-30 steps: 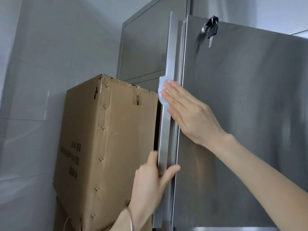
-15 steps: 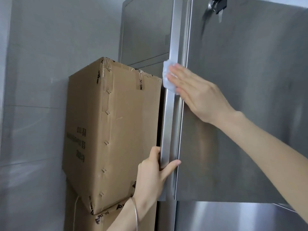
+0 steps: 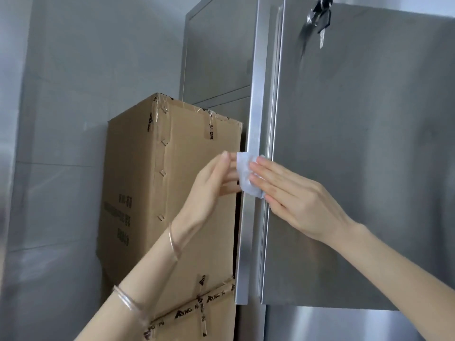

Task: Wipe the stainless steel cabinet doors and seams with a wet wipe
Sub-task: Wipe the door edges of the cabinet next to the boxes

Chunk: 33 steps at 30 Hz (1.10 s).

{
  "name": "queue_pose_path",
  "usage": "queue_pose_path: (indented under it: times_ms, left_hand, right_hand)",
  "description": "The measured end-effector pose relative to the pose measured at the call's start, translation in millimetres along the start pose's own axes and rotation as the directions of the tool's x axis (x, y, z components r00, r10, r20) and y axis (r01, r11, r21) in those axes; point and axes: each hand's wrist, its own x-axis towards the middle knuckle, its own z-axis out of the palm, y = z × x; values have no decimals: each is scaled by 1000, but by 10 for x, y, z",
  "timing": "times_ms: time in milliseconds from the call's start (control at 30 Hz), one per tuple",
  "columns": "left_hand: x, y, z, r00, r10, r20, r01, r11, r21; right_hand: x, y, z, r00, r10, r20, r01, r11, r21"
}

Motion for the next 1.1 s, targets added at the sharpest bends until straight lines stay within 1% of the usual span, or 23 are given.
queue_pose_path:
  times_ms: [67, 100, 133, 167, 200, 233, 300, 367, 433, 467, 533, 600, 633, 733, 800, 867, 933, 1000, 1033, 1100]
  left_hand:
    - [457, 298, -10, 1000, 26, -5, -26, 995, 92]
    - [625, 380, 18, 998, 59, -3, -57, 974, 218]
    - [743, 403, 64, 994, 108, -9, -96, 921, 376]
    - [814, 387, 107, 988, 156, -10, -128, 842, 524]
    - [845, 352, 144, 982, 189, -6, -145, 773, 618]
    - [845, 318, 170, 977, 211, -3, -159, 744, 649]
    - [861, 271, 178, 967, 254, -3, -196, 753, 628]
    - [871, 277, 159, 959, 282, -8, -216, 753, 622]
    - [863, 294, 153, 952, 305, 13, -242, 728, 641]
    - [860, 297, 152, 952, 305, 18, -242, 717, 654]
    - [862, 286, 154, 955, 295, 12, -226, 705, 672]
    - [884, 262, 162, 960, 279, -8, -200, 706, 679]
    - [902, 245, 165, 963, 271, -11, -191, 707, 681]
    - [961, 194, 159, 964, 265, -16, -181, 699, 692]
    - [972, 172, 150, 963, 270, -11, -187, 694, 695]
    - [973, 171, 151, 965, 262, -16, -178, 695, 696]
    - [969, 169, 158, 968, 250, -26, -163, 701, 694]
    - [961, 169, 174, 969, 243, -39, -148, 703, 695]
    - [959, 165, 181, 968, 249, -41, -151, 702, 696]
    - [952, 151, 180, 957, 284, -53, -170, 702, 692]
  right_hand:
    - [-123, -140, 113, 999, 17, -28, -17, 1000, -5]
    - [-207, -234, 181, 999, 24, -31, -24, 1000, 7]
    - [-284, -333, 237, 999, 31, -27, -30, 999, 29]
    - [-346, -410, 270, 999, 38, -20, -37, 998, 54]
    - [-381, -438, 288, 999, 40, -24, -38, 997, 73]
    - [-375, -416, 289, 998, 41, -45, -37, 996, 77]
    - [-254, -311, 269, 993, 83, -87, -78, 996, 52]
    - [-123, -262, 296, 977, 164, -136, -163, 986, 21]
    - [-233, -447, 364, 964, 228, -140, -224, 974, 43]
    - [-376, -580, 399, 967, 225, -117, -217, 973, 71]
    - [-662, -806, 378, 988, 149, -35, -144, 982, 124]
    - [-706, -739, 310, 997, 83, 10, -83, 988, 134]
    - [-601, -633, 292, 996, 88, -4, -87, 989, 122]
    - [-139, -313, 329, 972, 219, -88, -214, 975, 67]
    - [-152, -379, 407, 961, 255, -108, -250, 967, 56]
    - [-496, -645, 476, 973, 227, -51, -222, 970, 97]
    - [-806, -892, 433, 990, 136, 30, -140, 976, 167]
    - [-829, -847, 389, 996, 62, 61, -73, 978, 196]
    - [-741, -759, 384, 996, 74, 47, -82, 977, 195]
    - [-502, -583, 390, 986, 168, -11, -164, 975, 153]
